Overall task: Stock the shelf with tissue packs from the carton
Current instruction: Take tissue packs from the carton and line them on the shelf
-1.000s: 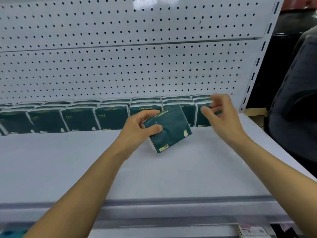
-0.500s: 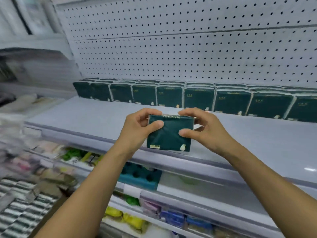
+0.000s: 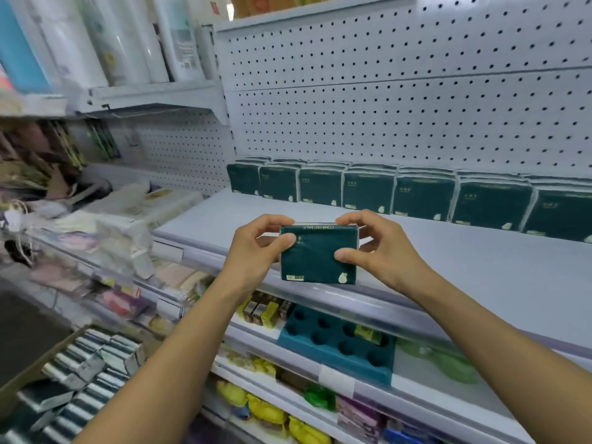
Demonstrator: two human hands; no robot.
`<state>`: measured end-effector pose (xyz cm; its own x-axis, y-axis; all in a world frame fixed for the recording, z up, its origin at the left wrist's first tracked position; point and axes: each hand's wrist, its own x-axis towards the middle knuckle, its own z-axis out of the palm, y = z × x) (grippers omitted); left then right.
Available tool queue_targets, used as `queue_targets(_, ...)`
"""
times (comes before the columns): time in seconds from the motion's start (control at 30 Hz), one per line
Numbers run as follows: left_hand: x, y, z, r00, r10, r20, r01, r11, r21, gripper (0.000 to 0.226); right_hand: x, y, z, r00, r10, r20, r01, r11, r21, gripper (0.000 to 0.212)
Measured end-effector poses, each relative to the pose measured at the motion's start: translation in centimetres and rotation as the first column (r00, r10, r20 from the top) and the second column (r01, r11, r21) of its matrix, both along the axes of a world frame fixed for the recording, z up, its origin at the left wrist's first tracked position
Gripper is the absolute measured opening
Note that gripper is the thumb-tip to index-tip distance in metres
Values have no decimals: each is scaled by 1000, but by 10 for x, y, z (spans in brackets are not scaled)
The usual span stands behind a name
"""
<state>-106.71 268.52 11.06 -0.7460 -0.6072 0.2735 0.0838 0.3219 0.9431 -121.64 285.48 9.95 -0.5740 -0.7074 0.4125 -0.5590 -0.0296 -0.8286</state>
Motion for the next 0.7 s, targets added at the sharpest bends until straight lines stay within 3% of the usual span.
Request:
queue_targets(0.17,-16,-55,-7,1000,0,-8,-1,999,-40,21,-16,-55,-4,993,-34,-113,37,999,29,40)
queue_targets(0.37,-44,-122,-14,990,1,143,14,995,-102,63,-40,-128,-15,971,-65,-231,73,997,26,41)
queue_targets(0.57,-59,-188,-26,987,61,146,-40,989,-144,57,-48,-188,-16,959,-7,-283,38,994,105,47)
queue_targets(0.7,-69,-232,-26,989,64,131,-43,987,-152,59,-50,-228,-16,904,-106,-415,177,975,136,50)
